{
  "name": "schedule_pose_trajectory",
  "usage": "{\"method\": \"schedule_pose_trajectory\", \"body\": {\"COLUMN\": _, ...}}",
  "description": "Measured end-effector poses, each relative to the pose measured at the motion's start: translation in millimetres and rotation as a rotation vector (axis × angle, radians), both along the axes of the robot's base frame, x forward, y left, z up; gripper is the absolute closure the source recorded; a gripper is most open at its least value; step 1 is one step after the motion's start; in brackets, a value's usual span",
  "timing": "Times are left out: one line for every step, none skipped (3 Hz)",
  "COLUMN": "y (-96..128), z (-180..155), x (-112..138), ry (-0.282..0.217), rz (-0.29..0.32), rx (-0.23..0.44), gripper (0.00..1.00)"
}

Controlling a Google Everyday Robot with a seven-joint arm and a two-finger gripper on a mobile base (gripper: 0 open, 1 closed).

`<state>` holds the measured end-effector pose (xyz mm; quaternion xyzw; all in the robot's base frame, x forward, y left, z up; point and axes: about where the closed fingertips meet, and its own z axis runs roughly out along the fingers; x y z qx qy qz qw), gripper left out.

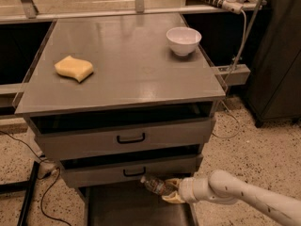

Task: Place water bottle into bottom drawer

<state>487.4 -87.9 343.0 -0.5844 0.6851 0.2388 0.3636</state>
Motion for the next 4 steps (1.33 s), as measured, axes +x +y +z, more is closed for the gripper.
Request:
{"method": "schedule_pose_trajectory", "body": {"y": 0, "z": 0, "x": 0, "ry": 0.0, "rz": 0.0, "rx": 0.0, "gripper": 1.0}}
{"method": "schedule_pose_trajectory", "body": {"y": 14, "z": -26, "x": -4, "ry": 0.035, "rz": 0.019, "rx": -0.031, "gripper": 1.0}}
{"method": "schedule_pose_trajectory", "body": {"y": 30, "z": -73, "x": -8, "ry": 0.103, "rz": 0.055, "rx": -0.058, "gripper": 1.0}}
{"method": "schedule_pose_trajectory", "body": {"y": 40, "z": -115, "x": -7, "ry": 0.138, "rz": 0.074, "rx": -0.086, "gripper": 1.0}}
